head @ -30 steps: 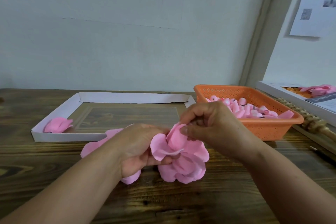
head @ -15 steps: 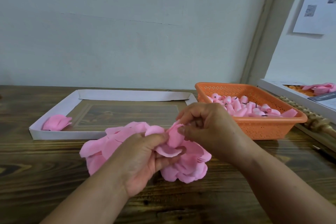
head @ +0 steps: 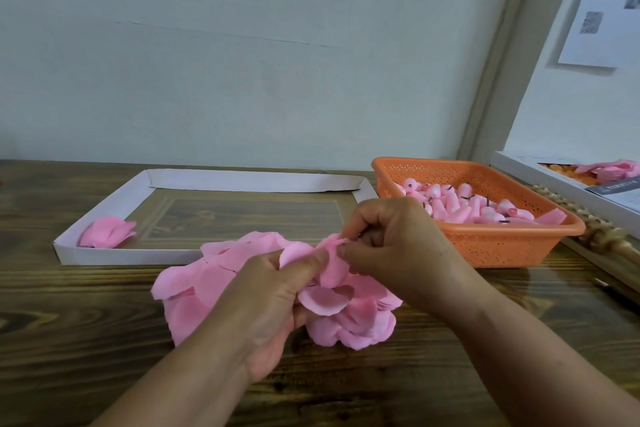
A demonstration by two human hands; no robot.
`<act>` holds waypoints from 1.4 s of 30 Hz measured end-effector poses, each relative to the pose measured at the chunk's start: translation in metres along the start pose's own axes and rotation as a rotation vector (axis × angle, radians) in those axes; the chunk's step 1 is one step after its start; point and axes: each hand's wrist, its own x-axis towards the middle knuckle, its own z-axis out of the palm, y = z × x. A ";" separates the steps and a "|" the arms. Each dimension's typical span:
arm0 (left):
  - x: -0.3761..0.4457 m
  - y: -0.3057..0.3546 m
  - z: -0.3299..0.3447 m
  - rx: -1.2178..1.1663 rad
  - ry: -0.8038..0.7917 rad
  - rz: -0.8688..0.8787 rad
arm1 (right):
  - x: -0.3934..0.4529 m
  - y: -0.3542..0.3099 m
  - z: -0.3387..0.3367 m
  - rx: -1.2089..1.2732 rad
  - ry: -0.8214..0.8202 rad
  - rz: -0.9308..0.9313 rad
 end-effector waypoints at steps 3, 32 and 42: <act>0.000 0.002 0.000 -0.016 0.029 -0.016 | 0.000 -0.001 0.001 0.019 -0.014 0.006; -0.004 0.007 0.000 0.010 0.018 -0.049 | 0.006 -0.003 -0.017 -0.169 -0.210 -0.217; -0.009 0.012 -0.001 -0.006 -0.064 -0.127 | 0.006 -0.003 -0.023 -0.063 -0.302 -0.285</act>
